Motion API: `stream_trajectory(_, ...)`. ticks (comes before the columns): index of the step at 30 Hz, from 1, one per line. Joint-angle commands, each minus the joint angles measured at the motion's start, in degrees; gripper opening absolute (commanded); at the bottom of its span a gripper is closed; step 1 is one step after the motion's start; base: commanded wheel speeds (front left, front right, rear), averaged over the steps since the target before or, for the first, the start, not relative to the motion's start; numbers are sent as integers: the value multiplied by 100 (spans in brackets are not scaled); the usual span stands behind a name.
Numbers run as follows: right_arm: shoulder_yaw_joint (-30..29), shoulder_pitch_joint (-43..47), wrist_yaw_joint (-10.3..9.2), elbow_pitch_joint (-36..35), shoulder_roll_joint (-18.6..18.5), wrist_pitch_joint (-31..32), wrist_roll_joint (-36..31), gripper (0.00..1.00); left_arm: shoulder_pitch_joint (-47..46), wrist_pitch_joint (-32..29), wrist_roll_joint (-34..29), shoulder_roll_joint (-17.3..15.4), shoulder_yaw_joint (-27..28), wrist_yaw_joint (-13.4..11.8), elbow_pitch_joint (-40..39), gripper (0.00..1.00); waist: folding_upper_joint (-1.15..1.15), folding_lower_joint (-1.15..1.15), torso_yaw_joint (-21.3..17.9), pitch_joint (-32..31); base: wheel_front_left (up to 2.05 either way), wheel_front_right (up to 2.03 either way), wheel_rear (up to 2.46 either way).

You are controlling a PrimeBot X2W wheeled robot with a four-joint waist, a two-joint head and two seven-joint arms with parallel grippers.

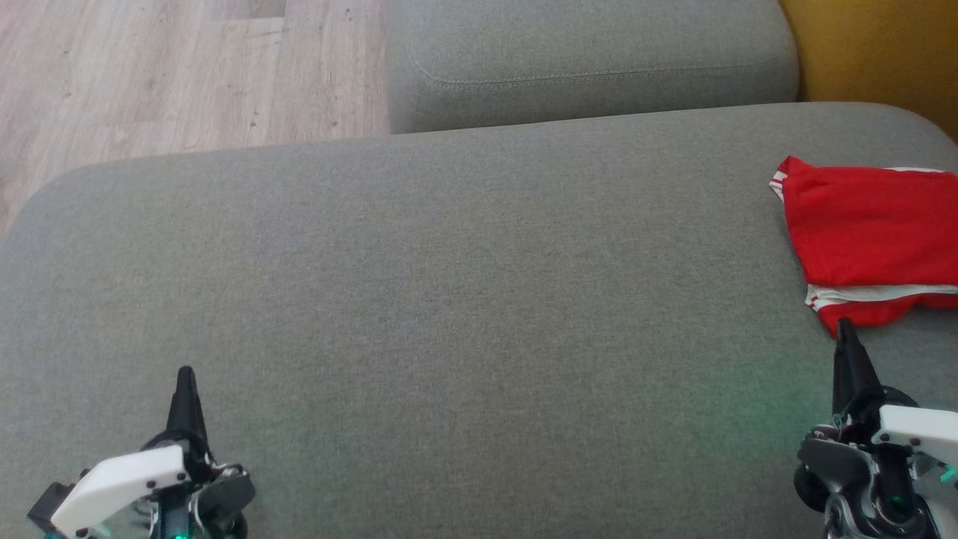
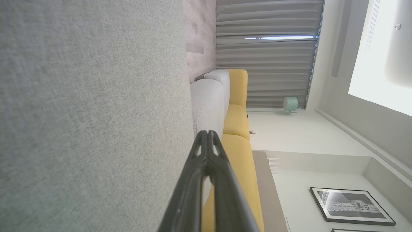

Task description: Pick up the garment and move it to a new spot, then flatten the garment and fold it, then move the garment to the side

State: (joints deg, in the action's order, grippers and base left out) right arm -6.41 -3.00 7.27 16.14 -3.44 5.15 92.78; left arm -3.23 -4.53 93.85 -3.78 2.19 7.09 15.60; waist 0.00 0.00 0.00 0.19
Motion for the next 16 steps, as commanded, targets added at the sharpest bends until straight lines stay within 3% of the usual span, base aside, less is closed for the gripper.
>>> stream_trajectory(1, 90, -309, 22, -218, -18, 53, 23, 0, -279, -39, -6, -50, 237, 40, -164, 0, 0, 0, 0, -1, 0, 0, 0)
stream_trajectory(16, 71, -311, 22, -217, -4, 68, 7, 0, -282, -65, -34, -27, 271, 40, -162, 0, 0, 0, 0, -1, 0, 0, 0)
